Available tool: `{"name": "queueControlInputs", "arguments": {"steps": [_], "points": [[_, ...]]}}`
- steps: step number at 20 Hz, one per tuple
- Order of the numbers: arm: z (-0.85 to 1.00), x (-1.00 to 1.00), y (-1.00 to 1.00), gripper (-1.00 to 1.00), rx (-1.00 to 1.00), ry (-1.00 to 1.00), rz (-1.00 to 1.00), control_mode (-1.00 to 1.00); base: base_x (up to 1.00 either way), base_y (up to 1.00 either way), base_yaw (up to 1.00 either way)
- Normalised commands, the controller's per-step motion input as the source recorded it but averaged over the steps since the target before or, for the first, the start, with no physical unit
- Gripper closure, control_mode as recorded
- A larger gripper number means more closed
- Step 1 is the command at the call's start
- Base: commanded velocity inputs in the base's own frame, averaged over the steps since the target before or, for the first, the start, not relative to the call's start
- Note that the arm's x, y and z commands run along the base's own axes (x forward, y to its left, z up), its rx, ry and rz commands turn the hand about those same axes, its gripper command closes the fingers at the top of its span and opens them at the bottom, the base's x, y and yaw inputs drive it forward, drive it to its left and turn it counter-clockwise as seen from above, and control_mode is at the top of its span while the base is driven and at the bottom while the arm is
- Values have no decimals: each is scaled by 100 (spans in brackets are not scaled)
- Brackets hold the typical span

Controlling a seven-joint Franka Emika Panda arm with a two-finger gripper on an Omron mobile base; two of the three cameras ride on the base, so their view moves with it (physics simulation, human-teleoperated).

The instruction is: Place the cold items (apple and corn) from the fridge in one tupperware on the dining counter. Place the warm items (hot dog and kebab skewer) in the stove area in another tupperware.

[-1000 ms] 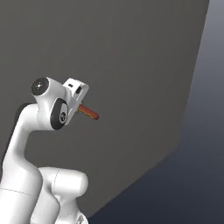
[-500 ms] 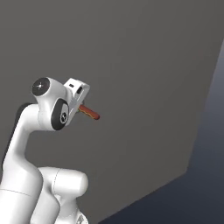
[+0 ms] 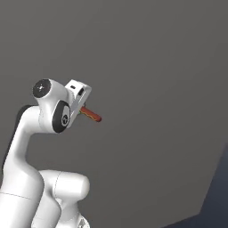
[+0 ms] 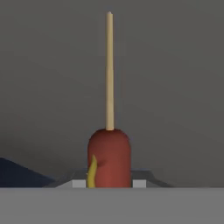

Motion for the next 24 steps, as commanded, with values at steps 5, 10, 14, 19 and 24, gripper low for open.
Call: {"name": "queueControlInputs", "arguments": {"steps": [5,10,14,19,24], "points": [[0,0,0,100,0,0,0,100,94,-51,42],[0,0,0,100,0,0,0,100,78,-52,50],[0,0,0,100,0,0,0,100,75,-44,59],[0,0,0,100,0,0,0,100,88,-37,65],[0,0,0,100,0,0,0,100,96,-37,69]]}}
